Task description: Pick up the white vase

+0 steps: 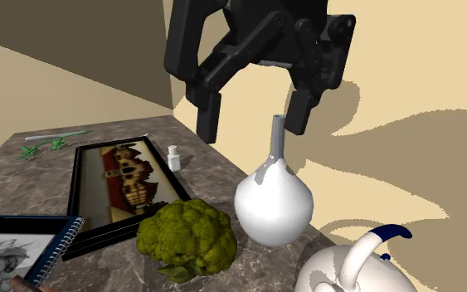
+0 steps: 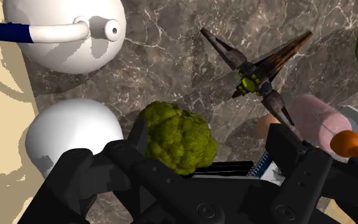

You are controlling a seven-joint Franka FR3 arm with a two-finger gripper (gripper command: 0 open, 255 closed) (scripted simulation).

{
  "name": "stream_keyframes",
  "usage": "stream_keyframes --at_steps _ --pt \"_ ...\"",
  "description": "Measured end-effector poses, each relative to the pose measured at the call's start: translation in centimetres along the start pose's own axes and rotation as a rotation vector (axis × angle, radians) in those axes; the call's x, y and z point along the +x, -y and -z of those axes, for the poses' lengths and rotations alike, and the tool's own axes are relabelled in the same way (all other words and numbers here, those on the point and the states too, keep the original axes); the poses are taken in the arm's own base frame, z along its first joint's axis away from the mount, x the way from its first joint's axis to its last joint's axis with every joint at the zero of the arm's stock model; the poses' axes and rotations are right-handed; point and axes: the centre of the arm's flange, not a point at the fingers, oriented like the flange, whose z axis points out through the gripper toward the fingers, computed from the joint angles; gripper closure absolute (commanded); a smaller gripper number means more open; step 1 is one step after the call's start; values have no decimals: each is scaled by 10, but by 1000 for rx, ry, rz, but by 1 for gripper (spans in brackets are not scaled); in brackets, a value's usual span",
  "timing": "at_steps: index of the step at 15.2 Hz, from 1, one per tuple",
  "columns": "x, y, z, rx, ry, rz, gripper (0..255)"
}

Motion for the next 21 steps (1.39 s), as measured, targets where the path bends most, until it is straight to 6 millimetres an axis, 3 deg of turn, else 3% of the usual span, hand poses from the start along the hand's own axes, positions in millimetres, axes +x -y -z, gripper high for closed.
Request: stream_keyframes --at_steps 3,15,21 --pt "32 -21 -5 -13 19 -3 0" --pt "152 -135 -30 -68 93 -17 0" --pt "203 -185 -43 -93 127 -22 0"
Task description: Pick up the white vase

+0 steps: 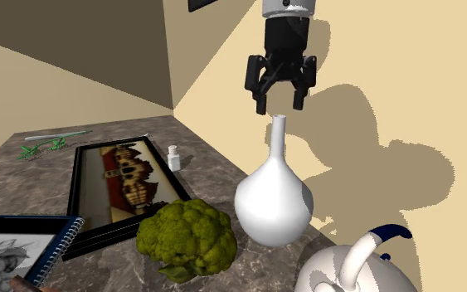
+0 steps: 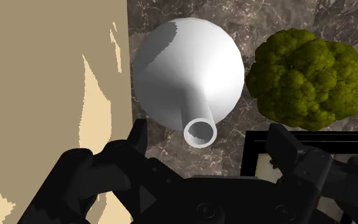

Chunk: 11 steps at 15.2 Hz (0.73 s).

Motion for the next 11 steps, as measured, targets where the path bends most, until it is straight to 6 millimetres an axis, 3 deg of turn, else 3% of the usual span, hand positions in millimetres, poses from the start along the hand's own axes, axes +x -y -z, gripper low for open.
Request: stream_keyframes --at_steps 8,9,11 --pt "6 -3 -37 -2 4 1 0" --pt "5 -3 -37 -2 3 1 255" --pt "5 -4 -38 -2 3 1 255"
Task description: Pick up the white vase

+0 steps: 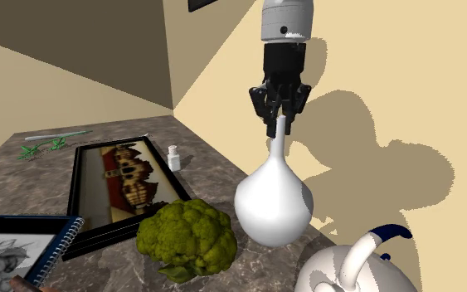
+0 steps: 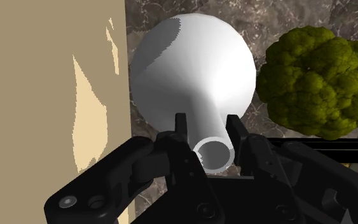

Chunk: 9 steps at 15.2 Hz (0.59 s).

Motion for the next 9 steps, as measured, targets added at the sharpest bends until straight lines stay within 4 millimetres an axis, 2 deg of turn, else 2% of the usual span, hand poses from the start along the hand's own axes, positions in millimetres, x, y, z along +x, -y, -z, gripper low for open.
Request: stream_keyframes --at_steps 9 --pt "0 0 2 0 0 0 255"
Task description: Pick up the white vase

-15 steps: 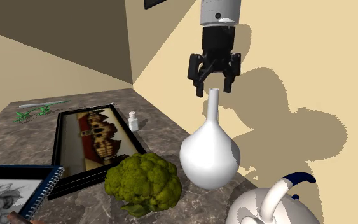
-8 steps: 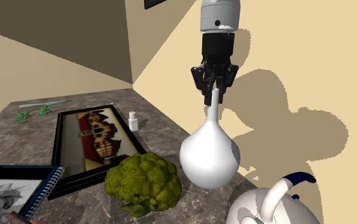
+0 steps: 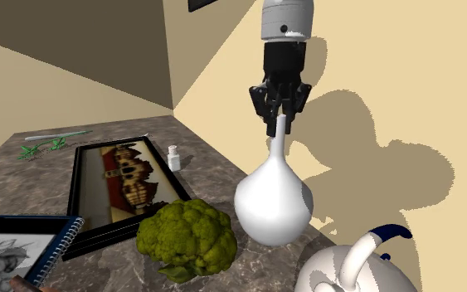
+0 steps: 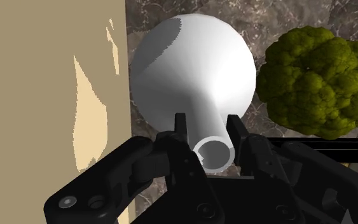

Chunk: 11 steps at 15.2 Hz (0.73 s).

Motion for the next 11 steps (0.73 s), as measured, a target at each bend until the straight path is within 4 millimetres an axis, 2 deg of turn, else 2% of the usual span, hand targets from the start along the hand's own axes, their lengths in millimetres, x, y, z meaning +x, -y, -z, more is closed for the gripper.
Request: stream_keyframes --at_steps 11 --pt "-1 0 56 0 1 0 255"
